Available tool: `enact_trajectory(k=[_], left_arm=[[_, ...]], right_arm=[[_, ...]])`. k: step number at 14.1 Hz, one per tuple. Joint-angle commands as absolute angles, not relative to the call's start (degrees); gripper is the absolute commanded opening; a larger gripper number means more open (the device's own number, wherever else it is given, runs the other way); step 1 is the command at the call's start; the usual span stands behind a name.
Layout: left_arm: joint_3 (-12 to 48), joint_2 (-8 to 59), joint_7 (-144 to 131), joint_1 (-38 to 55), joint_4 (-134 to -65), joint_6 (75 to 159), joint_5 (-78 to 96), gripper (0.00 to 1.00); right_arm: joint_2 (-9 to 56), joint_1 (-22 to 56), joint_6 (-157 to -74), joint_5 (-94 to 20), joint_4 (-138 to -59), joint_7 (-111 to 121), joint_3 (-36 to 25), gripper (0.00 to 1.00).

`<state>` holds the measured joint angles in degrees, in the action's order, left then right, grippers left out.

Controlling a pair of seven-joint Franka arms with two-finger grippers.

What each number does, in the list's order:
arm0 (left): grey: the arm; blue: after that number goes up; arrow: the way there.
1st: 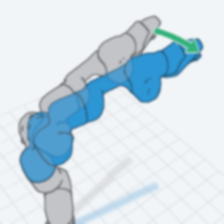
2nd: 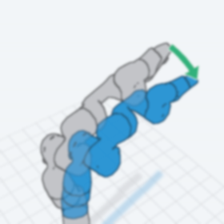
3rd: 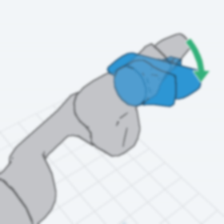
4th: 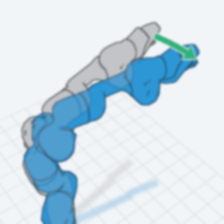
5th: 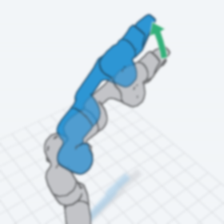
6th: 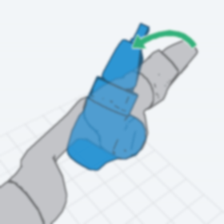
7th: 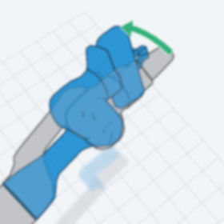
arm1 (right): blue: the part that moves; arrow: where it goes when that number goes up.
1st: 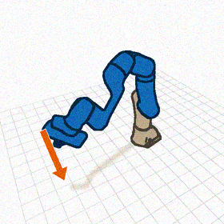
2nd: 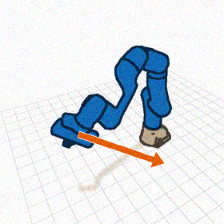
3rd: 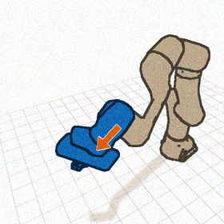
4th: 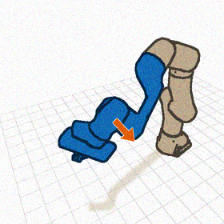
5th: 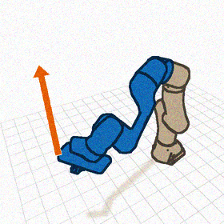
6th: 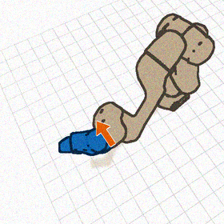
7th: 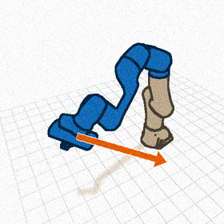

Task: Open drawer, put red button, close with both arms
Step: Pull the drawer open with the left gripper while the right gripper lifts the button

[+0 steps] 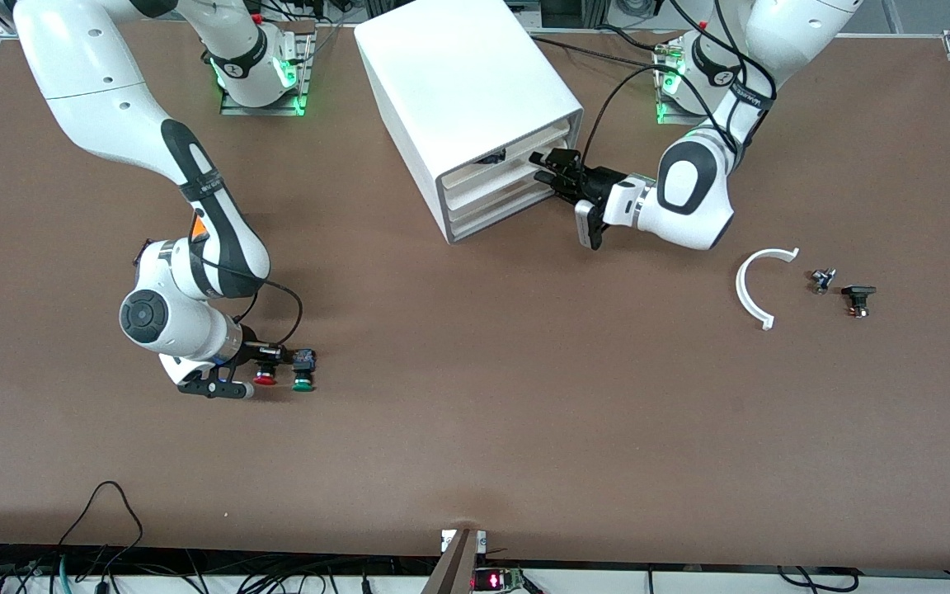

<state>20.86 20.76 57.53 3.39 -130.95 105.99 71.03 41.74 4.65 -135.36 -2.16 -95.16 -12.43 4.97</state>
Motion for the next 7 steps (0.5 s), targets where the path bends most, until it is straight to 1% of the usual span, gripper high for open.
enact_trajectory(k=[1, 2, 3, 5, 6, 7], left_arm=[[21.9, 20.7, 59.4, 3.3, -132.9, 106.8, 73.6, 0.53], [22.1, 20.7, 59.4, 3.3, -133.2, 107.0, 74.0, 0.5], [22.1, 20.6, 59.4, 3.3, -133.2, 107.0, 74.0, 0.39], [22.1, 20.7, 59.4, 3.3, -133.1, 107.0, 74.0, 0.1], [22.1, 20.7, 59.4, 3.3, -133.1, 107.0, 74.0, 0.0], [22.1, 20.7, 59.4, 3.3, -133.0, 107.0, 73.9, 0.0]], right_arm=[[40.8, 4.6, -132.0, -3.1, -93.3, -13.7, 5.4, 0.0], [40.7, 4.6, -129.7, -3.1, -91.9, -14.5, 5.4, 0.0], [39.9, 4.7, -127.8, -3.0, -90.8, -14.8, 5.4, 0.0], [38.1, 4.7, -125.2, -2.9, -89.7, -15.1, 5.4, 0.0], [36.9, 4.7, -124.3, -2.9, -89.6, -15.3, 5.4, 0.0], [36.0, 4.9, -123.4, -2.9, -89.2, -15.9, 5.4, 0.0]])
